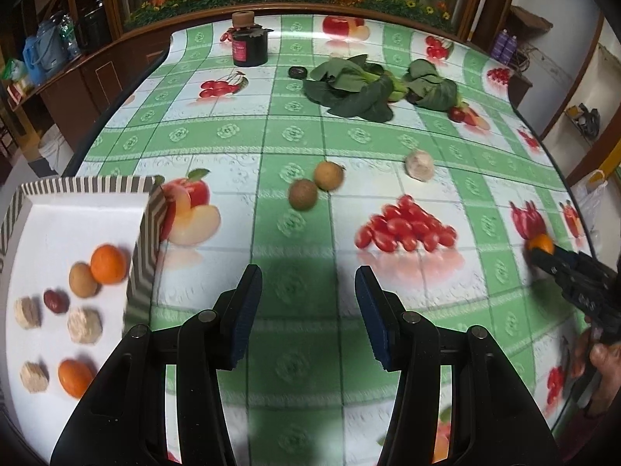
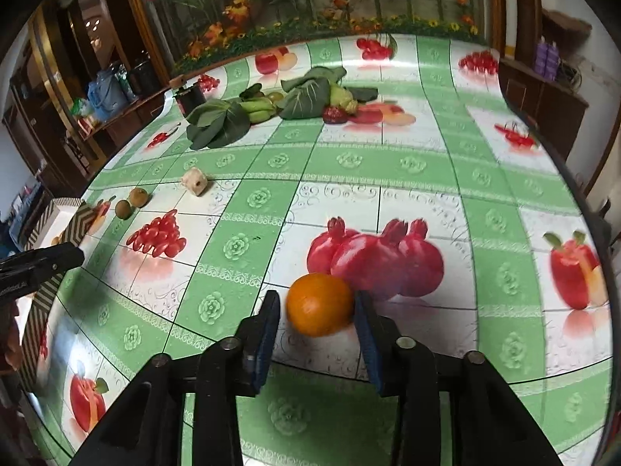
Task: Organize fruits
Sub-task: 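Grasp an orange with the right gripper while the left grasps a brown round fruit, then carry the brown fruit with the left gripper while the right carries the orange to the tray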
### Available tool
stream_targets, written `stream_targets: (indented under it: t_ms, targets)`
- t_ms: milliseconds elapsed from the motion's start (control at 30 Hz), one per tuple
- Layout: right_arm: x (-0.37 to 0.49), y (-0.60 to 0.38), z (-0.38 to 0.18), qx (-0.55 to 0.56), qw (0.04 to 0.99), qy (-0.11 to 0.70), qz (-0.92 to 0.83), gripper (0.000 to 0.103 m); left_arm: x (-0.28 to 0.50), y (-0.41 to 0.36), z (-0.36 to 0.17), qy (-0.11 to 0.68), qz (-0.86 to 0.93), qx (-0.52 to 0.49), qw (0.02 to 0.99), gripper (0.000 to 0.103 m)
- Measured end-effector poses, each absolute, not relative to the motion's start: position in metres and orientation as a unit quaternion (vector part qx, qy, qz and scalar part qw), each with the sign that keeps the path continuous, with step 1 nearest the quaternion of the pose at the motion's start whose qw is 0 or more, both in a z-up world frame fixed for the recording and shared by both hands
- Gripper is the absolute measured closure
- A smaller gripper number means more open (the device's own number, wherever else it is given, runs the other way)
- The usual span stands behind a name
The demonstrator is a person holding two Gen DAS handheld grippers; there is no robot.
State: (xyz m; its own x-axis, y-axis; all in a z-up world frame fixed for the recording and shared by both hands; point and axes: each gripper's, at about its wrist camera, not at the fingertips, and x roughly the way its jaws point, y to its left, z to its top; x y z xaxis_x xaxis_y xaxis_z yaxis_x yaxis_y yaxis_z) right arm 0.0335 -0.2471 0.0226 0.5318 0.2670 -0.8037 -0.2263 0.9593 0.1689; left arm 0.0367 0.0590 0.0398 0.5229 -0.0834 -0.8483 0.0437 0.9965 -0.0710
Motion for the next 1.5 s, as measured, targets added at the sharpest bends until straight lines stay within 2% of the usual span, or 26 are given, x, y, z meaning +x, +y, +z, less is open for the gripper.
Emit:
stream_targets:
  t_ms: [633,667,733,800,1033,1500]
  targets:
    - [0.031,-0.246,0.022,0.029,0.873,0.459,0.163,0.069,0.1,0.056,0.02,0.492,-0.07,0.013,0.868,0.054]
    - [0.031,-0.246,0.022,0.031,0.873,0.457,0.166,0.069,0.101,0.055,0.018,0.492,-0.072,0.014,0.867,0.057]
    - [0.031,-0.246,0.024,0.032,0.875,0.453,0.169,0.069,0.102,0.053,0.014,0.494,-0.076,0.022,0.866,0.072]
    - [0.029,-0.244,0.027,0.027,0.877,0.448,0.172,0.069,0.101,0.053,0.015,0.487,-0.071,0.029,0.87,0.082]
    - [0.026,-0.236,0.027,0.027,0.873,0.451,0.181,0.069,0.083,0.058,0.023,0.475,-0.069,0.009,0.877,0.082]
    - [0.0,-0.166,0.04,0.019,0.861,0.444,0.246,0.069,-0.005,0.076,0.046,0.458,-0.077,-0.029,0.885,0.082]
